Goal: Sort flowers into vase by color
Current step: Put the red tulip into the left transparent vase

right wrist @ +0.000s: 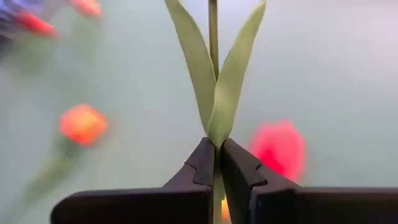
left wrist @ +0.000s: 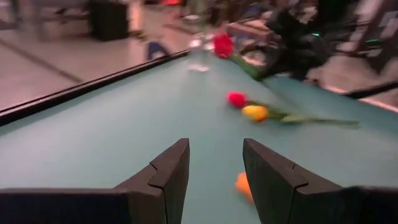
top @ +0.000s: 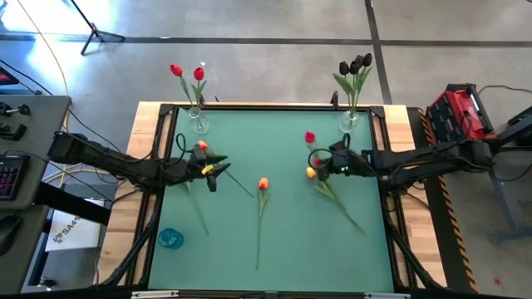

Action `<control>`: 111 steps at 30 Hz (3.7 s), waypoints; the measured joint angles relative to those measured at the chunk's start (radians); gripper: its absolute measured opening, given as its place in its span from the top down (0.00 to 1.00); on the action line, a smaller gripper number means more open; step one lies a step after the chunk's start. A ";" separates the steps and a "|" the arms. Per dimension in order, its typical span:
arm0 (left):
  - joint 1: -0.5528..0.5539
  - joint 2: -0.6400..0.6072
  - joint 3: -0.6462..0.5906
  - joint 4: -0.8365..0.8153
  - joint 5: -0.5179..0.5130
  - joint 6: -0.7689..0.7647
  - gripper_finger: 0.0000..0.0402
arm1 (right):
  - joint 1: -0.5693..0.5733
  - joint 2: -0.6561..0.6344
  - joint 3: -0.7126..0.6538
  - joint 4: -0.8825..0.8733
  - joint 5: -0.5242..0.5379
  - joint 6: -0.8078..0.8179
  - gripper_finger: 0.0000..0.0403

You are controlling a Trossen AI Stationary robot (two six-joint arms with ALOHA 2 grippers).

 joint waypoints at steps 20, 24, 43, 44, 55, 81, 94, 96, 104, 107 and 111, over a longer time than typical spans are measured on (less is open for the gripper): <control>0.001 0.498 0.419 0.202 0.186 0.312 0.53 | 0.143 0.346 0.002 1.117 -0.206 -0.695 1.00; 0.000 0.580 0.509 0.199 0.195 0.336 0.50 | 0.148 0.391 0.002 1.194 -0.275 -0.703 1.00; 0.023 0.652 0.674 0.196 0.376 0.465 0.54 | 0.156 0.407 0.002 1.228 -0.304 -0.814 1.00; 0.029 0.652 0.676 0.195 0.383 0.455 0.55 | 0.156 0.407 0.002 1.228 -0.309 -0.824 1.00; 0.049 0.652 0.689 0.194 0.419 0.450 0.73 | 0.156 0.407 0.003 1.229 -0.311 -0.859 1.00; 0.111 0.260 0.689 -0.243 0.116 0.530 0.99 | 0.160 0.406 0.003 1.203 -0.099 -0.771 0.51; 0.316 -0.260 0.690 -0.583 -0.208 0.540 0.99 | 0.158 0.406 0.003 1.183 -0.078 -0.747 0.52; 0.324 -0.298 0.690 -0.624 -0.263 0.538 0.99 | 0.154 0.406 0.003 1.183 -0.072 -0.752 0.52; 0.364 -0.323 0.690 -0.769 -0.444 0.500 0.99 | 0.106 0.407 0.003 1.166 -0.081 -0.753 0.52; 0.399 -0.302 0.689 -0.774 -0.454 0.457 0.99 | 0.102 0.407 0.003 1.164 -0.082 -0.752 0.52; 0.452 -0.267 0.689 -0.796 -0.441 0.399 0.99 | 0.101 0.407 0.003 1.162 -0.083 -0.754 0.52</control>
